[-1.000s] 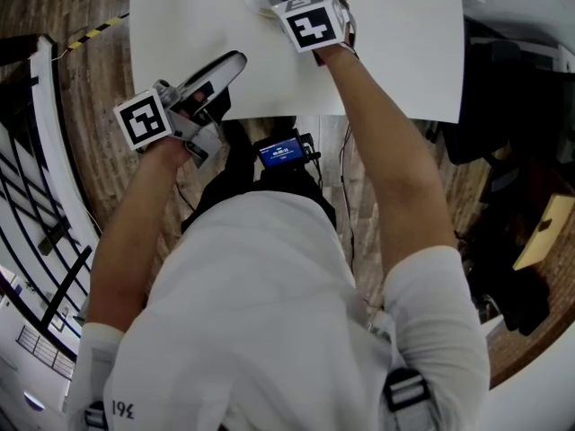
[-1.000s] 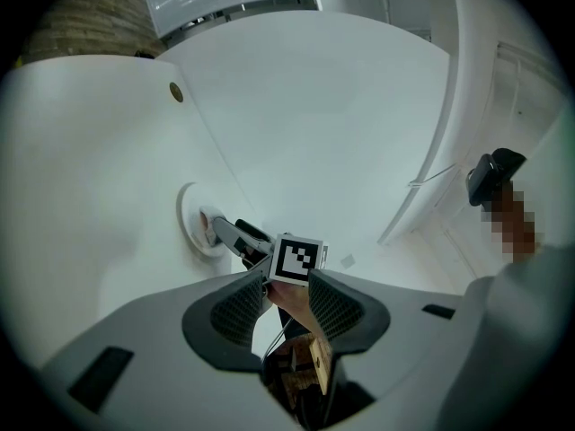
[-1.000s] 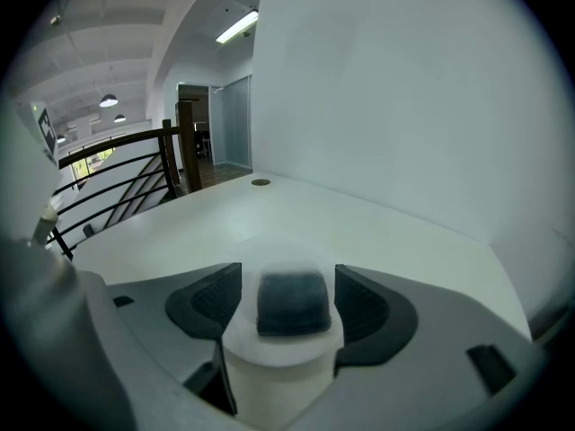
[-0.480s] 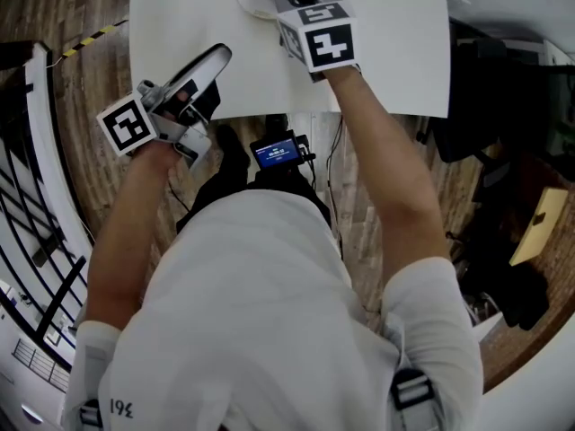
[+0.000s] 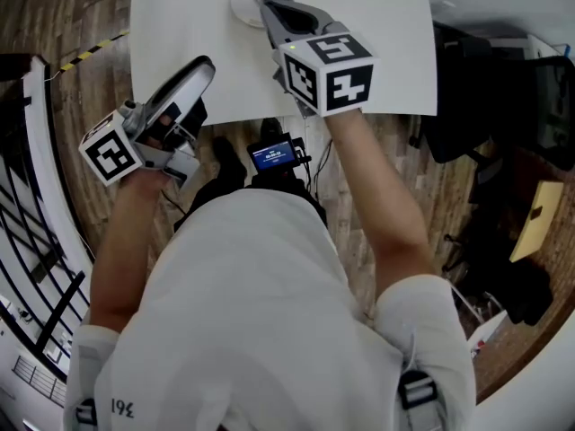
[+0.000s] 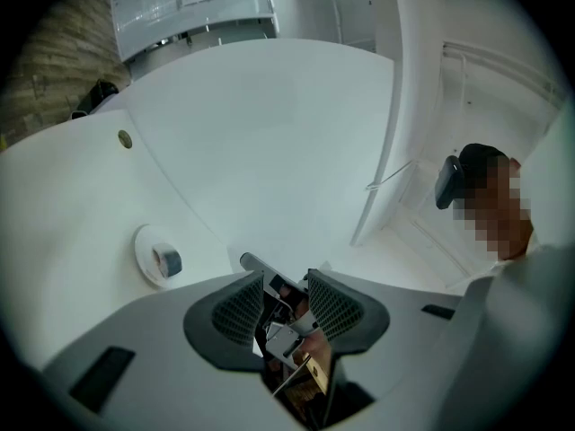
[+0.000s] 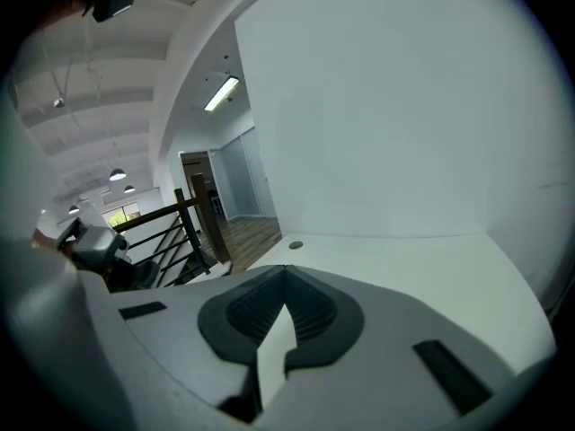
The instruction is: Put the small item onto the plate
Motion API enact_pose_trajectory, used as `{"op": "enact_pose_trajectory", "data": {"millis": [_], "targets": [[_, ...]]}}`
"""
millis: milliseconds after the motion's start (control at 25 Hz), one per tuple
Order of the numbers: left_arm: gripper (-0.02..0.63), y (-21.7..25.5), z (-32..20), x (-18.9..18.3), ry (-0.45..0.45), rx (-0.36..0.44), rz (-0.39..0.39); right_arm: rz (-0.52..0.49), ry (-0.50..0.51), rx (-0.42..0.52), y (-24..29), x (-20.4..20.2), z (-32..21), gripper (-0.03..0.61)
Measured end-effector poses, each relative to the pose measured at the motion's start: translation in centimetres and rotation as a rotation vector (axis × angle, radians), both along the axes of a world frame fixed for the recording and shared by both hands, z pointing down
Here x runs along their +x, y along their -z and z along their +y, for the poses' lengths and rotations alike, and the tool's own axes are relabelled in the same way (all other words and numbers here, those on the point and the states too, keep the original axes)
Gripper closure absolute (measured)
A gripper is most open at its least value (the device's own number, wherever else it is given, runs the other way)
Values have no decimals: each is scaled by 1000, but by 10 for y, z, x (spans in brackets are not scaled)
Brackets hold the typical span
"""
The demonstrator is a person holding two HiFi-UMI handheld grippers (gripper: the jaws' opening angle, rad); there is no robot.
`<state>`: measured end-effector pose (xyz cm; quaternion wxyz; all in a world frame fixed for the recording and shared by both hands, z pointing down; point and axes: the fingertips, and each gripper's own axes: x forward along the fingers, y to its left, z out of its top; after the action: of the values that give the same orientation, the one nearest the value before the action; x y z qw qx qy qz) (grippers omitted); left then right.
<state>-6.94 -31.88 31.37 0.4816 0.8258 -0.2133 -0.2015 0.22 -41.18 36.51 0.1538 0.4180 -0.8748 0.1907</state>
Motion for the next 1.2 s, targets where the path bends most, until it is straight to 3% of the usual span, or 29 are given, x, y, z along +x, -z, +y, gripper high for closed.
{"op": "enact_pose_trajectory", "data": {"millis": [640, 1200], "targets": [[456, 60, 57, -22, -78, 148, 4, -222, -71, 46, 87, 18, 87, 577], [456, 77, 73, -35, -74, 170, 20, -241, -54, 112, 121, 20, 109, 577]]}}
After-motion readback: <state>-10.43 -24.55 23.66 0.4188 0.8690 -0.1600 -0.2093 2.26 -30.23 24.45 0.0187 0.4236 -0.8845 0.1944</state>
